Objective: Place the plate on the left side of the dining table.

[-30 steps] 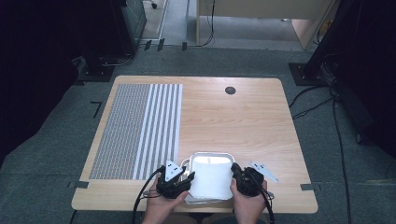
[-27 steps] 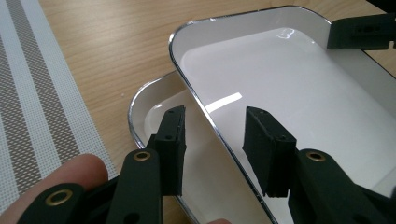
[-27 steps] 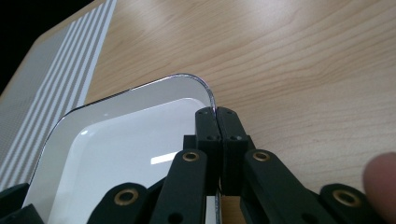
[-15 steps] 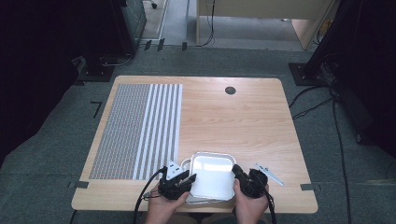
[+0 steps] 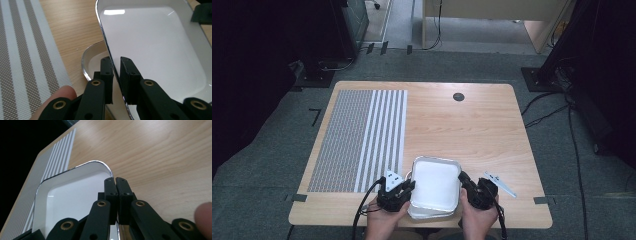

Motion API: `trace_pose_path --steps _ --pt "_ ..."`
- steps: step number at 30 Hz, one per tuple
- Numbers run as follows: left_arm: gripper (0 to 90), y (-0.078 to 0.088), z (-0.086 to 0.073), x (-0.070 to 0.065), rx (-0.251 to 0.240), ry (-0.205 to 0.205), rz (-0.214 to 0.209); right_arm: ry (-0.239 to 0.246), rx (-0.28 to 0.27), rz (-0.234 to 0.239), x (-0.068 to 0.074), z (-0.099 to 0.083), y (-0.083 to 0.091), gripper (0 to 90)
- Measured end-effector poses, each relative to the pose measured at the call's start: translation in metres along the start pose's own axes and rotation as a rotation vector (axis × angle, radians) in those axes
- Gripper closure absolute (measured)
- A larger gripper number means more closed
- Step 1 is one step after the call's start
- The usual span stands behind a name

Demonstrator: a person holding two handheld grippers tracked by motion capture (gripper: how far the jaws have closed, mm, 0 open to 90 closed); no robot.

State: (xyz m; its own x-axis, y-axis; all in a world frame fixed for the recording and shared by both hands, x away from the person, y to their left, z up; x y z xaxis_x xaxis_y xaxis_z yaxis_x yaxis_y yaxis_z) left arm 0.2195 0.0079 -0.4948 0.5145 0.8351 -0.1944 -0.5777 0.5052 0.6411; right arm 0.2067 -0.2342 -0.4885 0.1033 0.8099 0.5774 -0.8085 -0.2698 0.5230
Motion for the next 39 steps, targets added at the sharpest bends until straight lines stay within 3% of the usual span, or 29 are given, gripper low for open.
trace_pose_path --steps 3,13,23,32,39 --pt "82.1 -0.001 -0.002 0.007 0.012 0.021 0.001 0.043 -0.006 0.002 0.01 0.002 -0.003 89.6" --pt "82.9 -0.002 0.001 0.006 0.01 0.025 0.014 0.031 0.009 0.009 0.009 0.004 -0.006 89.8" --pt "84.2 0.007 0.008 0.011 -0.011 0.048 0.015 0.067 0.016 0.025 0.015 0.008 -0.006 90.0" --pt "84.4 0.017 0.014 0.027 -0.021 0.07 0.03 0.099 0.03 0.043 0.035 0.013 -0.014 90.0" --pt "85.0 0.033 0.02 0.051 -0.039 0.106 0.053 0.149 0.038 0.074 0.062 0.015 -0.027 90.0"
Point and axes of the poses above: each handheld gripper's, and its own axes: y roughly backward along the jaws, z roughly out of its top, x roughly to its left, the point moved 2 cm from there along -y, roughly forward along the jaws, and after that the axes turned 1 degree about x, right-handed, at the moved point
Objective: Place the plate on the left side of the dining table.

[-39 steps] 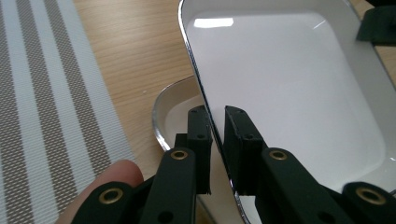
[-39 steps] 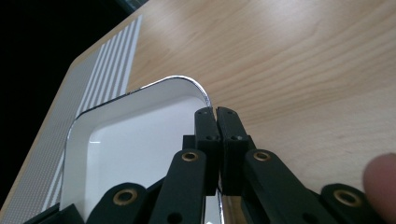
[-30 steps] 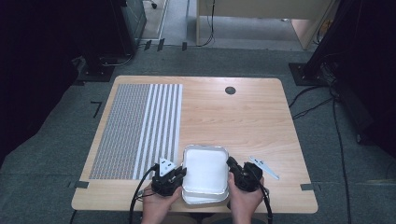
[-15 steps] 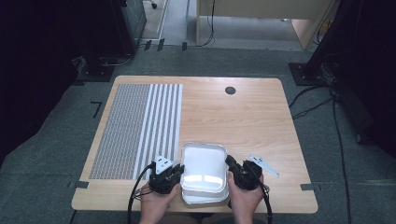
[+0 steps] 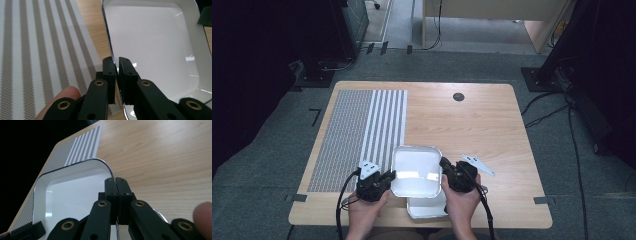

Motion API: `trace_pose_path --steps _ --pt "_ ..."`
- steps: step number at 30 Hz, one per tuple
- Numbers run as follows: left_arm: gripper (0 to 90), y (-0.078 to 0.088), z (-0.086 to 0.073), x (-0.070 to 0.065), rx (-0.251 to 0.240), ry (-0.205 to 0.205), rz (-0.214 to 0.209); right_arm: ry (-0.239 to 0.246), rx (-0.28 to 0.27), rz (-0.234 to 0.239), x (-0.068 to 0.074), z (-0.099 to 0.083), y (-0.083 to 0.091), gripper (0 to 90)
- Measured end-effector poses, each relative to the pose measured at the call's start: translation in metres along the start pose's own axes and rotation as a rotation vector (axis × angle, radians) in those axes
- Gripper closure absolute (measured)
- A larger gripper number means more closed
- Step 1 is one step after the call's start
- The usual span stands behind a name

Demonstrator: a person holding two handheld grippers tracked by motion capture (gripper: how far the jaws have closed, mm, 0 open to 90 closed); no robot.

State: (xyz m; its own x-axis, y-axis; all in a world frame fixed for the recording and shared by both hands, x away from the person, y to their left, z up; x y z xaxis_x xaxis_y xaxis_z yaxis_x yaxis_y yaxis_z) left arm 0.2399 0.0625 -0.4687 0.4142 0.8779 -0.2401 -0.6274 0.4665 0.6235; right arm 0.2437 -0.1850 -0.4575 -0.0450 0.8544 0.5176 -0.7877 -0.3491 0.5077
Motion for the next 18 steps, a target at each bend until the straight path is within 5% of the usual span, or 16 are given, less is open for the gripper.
trace_pose_path --steps 18 --pt "88.4 0.034 0.022 0.074 -0.049 0.084 0.089 0.069 0.075 0.061 0.072 0.002 -0.056 90.0"
Point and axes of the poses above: each handheld gripper's, and its own axes: y roughly backward along the jaws, z roughly out of its top, x roughly to its left, the point moved 2 cm from there along -y, roughly forward along the jaws, and after that the axes turned 1 degree about x, right-handed, at the moved point
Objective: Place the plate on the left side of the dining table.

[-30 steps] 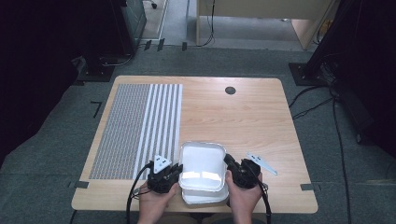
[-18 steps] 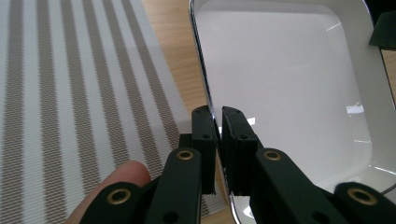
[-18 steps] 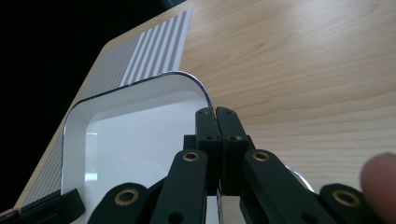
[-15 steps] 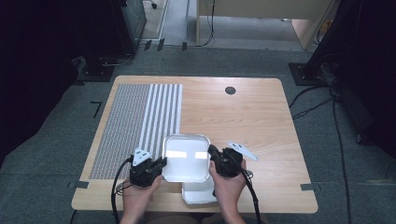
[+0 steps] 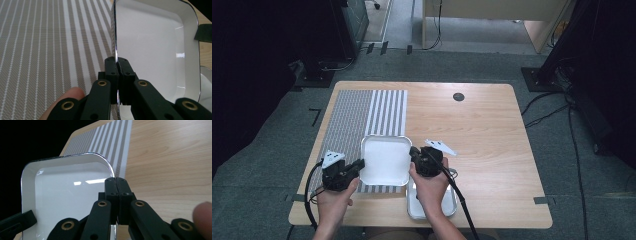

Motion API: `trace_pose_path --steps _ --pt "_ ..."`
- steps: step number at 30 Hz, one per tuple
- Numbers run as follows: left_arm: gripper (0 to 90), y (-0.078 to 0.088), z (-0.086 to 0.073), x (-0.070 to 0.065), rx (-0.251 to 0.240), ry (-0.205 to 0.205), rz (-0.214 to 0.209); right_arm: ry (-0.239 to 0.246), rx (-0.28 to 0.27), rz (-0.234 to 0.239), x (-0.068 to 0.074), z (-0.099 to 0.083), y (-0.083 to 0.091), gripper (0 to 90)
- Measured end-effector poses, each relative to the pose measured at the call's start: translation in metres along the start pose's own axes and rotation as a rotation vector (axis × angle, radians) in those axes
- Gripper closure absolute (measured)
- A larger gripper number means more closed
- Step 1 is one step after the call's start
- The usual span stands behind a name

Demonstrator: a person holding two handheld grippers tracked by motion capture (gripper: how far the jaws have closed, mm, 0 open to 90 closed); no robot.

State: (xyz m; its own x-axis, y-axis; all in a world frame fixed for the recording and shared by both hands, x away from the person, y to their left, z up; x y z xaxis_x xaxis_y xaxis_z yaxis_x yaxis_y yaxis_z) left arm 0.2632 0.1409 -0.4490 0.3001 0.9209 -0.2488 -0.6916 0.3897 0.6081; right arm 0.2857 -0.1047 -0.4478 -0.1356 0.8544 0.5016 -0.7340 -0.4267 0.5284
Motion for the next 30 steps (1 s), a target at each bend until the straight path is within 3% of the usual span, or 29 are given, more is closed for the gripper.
trace_pose_path --steps 10,17,24,30 --pt "88.6 -0.001 0.005 0.033 0.004 0.057 0.036 0.013 0.037 0.014 0.025 0.006 -0.033 90.0" --pt "88.9 -0.004 0.013 0.054 0.021 0.053 0.086 0.02 0.065 -0.002 0.041 0.008 -0.059 90.0" --pt "89.3 -0.022 0.025 0.077 0.046 0.092 0.101 -0.004 0.092 -0.015 0.051 0.016 -0.088 89.9" --pt "89.1 -0.039 0.043 0.091 0.075 0.092 0.13 -0.043 0.115 -0.039 0.053 0.027 -0.116 89.9"
Point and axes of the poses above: each handheld gripper's, and its own axes: y roughly backward along the jaws, z roughly out of its top, x roughly to its left, the point moved 2 cm from there along -y, roughly forward along the jaws, and after that the axes turned 1 degree about x, right-handed, at the moved point
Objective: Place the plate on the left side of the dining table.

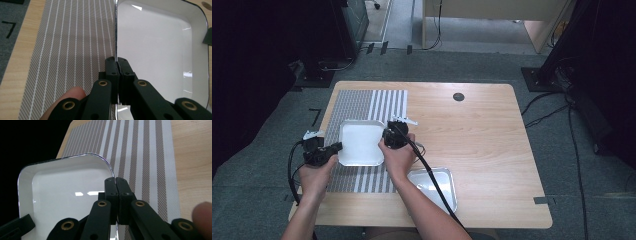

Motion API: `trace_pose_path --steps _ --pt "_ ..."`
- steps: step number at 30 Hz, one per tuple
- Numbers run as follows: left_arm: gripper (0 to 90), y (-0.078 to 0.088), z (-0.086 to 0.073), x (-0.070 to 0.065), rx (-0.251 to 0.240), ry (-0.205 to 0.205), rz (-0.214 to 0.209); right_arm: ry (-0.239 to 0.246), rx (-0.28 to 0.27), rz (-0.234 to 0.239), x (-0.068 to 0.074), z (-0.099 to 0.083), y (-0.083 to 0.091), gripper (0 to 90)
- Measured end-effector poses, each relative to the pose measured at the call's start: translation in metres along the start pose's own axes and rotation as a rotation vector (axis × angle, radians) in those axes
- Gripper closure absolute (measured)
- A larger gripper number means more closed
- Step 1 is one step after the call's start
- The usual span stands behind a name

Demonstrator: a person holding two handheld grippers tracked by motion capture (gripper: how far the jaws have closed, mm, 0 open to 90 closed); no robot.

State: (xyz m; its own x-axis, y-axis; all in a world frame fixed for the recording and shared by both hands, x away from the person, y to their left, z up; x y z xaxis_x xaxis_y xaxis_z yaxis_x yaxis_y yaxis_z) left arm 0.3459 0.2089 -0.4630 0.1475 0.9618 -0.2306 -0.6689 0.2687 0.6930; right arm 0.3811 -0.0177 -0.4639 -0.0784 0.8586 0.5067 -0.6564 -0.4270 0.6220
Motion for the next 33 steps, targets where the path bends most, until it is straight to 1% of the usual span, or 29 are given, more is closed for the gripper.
trace_pose_path --steps 2,4,6,10,12,14,18,19,20,21,22,23,24,26,28,29,31,33 --pt "89.1 -0.007 0.006 0.003 0.012 -0.009 0.009 -0.014 0.007 -0.008 0.0 0.004 -0.01 89.8" --pt "89.0 -0.014 0.01 0.005 0.02 -0.01 0.017 -0.027 0.013 -0.015 -0.001 0.006 -0.017 89.8" --pt "89.1 -0.023 0.014 0.009 0.039 -0.008 0.014 -0.043 0.023 -0.029 -0.002 0.008 -0.026 89.8" --pt "88.9 -0.044 0.017 0.016 0.073 0.014 0.012 -0.083 0.042 -0.046 -0.008 0.011 -0.043 89.6" --pt "88.9 -0.052 0.019 0.019 0.079 0.037 0.006 -0.095 0.051 -0.055 -0.011 0.012 -0.051 89.8" --pt "88.9 -0.058 0.02 0.022 0.088 0.054 -0.002 -0.109 0.06 -0.052 -0.014 0.014 -0.057 89.8" --pt "88.3 -0.064 0.021 0.022 0.09 0.061 -0.003 -0.118 0.063 -0.046 -0.019 0.018 -0.065 89.3" --pt "87.7 -0.065 0.021 0.022 0.086 0.063 -0.008 -0.119 0.066 -0.047 -0.02 0.018 -0.066 88.2" --pt "85.7 -0.066 0.021 0.022 0.087 0.059 -0.014 -0.122 0.074 -0.039 -0.021 0.018 -0.068 85.6" --pt "83.1 -0.066 0.02 0.022 0.09 0.056 -0.019 -0.118 0.083 -0.03 -0.023 0.018 -0.069 83.9" --pt "80.2 -0.067 0.018 0.021 0.096 0.047 -0.012 -0.116 0.095 -0.032 -0.024 0.018 -0.07 82.6" --pt "77.3 -0.066 0.017 0.021 0.096 0.041 -0.005 -0.103 0.102 -0.037 -0.026 0.019 -0.069 81.3" --pt "76.3 -0.063 0.016 0.022 0.088 0.041 -0.008 -0.087 0.104 -0.035 -0.027 0.019 -0.068 80.6" --pt "74.9 -0.057 0.016 0.023 0.066 0.034 -0.002 -0.071 0.115 -0.027 -0.029 0.021 -0.062 79.4" --pt "73.8 -0.051 0.015 0.023 0.062 0.03 0.006 -0.065 0.13 -0.01 -0.029 0.021 -0.056 78.7" --pt "73.4 -0.05 0.014 0.023 0.069 0.028 0.003 -0.053 0.149 0.0 -0.029 0.02 -0.054 78.5" --pt "72.6 -0.048 0.012 0.02 0.094 -0.001 0.004 -0.024 0.18 0.006 -0.026 0.015 -0.05 77.9" --pt "71.3 -0.048 0.009 0.017 0.111 -0.025 0.013 0.015 0.194 -0.01 -0.024 0.009 -0.047 77.2"
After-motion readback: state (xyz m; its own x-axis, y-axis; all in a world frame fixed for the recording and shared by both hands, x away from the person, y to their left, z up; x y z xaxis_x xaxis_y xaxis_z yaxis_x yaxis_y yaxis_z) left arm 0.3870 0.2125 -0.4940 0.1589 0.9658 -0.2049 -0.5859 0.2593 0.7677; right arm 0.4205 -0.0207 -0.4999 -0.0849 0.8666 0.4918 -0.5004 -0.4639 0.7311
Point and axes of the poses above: each handheld gripper's, and its own axes: y roughly backward along the jaws, z roughly out of its top, x roughly to its left, the point moved 2 cm from there along -y, roughly forward along the jaws, and after that the axes turned 1 degree about x, right-handed, at the moved point
